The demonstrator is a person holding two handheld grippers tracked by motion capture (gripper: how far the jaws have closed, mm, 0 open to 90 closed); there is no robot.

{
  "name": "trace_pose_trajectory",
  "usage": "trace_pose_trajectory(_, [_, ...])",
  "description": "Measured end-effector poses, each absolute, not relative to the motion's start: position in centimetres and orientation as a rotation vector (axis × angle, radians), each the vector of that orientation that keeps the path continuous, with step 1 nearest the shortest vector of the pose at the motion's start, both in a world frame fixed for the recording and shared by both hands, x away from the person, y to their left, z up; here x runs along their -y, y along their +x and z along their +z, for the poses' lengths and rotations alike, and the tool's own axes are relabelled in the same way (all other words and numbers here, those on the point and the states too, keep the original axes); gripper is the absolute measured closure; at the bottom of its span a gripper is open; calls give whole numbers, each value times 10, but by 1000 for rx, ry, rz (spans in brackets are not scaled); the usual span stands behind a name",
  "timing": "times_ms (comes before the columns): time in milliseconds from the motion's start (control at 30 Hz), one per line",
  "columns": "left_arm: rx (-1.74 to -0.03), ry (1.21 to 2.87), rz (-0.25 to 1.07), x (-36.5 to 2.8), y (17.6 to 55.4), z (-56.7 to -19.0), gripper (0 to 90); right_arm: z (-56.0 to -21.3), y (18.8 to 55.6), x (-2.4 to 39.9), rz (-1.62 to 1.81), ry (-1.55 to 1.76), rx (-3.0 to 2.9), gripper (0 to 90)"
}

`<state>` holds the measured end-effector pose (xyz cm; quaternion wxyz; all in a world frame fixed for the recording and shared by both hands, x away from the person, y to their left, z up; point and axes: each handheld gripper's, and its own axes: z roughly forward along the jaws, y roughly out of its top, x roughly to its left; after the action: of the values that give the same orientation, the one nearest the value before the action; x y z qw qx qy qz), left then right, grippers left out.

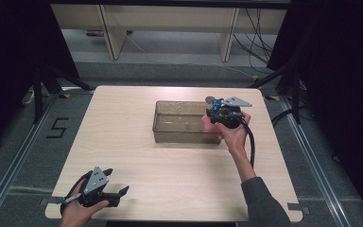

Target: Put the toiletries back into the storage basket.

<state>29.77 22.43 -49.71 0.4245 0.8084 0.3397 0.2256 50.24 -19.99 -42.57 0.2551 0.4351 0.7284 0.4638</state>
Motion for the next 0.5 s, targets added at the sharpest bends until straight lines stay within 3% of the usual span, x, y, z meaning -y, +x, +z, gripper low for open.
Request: trace_pose_trajectory(500, [-854,2020,578,-224,298,-498,150,-435,501,199,1212,1160,-1991,531])
